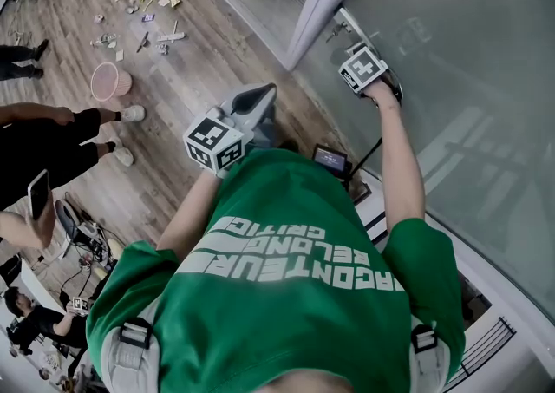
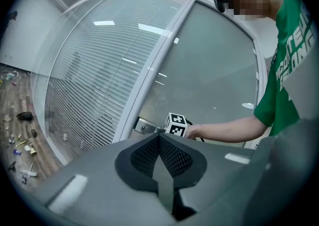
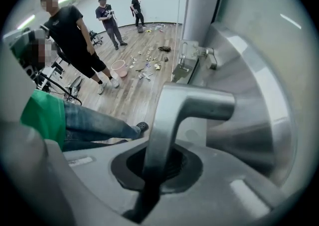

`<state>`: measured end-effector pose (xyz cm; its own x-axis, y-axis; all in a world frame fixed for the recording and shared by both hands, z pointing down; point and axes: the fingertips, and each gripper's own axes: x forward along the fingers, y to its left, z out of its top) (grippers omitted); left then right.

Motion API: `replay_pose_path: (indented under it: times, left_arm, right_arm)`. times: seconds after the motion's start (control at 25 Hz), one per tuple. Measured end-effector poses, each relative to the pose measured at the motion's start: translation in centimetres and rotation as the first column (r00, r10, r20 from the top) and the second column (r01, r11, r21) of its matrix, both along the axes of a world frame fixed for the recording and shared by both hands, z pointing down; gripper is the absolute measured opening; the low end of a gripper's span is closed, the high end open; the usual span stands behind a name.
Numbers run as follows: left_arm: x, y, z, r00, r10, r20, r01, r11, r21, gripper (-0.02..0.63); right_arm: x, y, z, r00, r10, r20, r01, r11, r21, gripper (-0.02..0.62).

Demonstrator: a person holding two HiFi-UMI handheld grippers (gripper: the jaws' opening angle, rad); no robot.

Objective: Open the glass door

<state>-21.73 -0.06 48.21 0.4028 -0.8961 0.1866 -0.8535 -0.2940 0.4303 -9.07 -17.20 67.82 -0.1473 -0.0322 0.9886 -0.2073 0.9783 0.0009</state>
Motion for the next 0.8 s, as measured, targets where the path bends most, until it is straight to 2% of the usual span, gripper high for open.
replay_pose_path:
  times: [0.36,0.8]
  left_arm:
    - [1.2,-0.4,0.7,1.0,0.019,0.006,-0.019,1.0,-0.004,0.011]
    - [2.4,-1.5,0.4,0.999,0.045,0.004,-0.045,0.999,-0.011,0.011]
  right_arm:
    - [0.8,1.4,1.5,0.999,-0.009,-0.04,0.004,0.991,-0.134,-0.008]
    - [0.3,1.4,1.1,0.999,-0.015,-0.04,0.01,0.991,-0.132,-0.008]
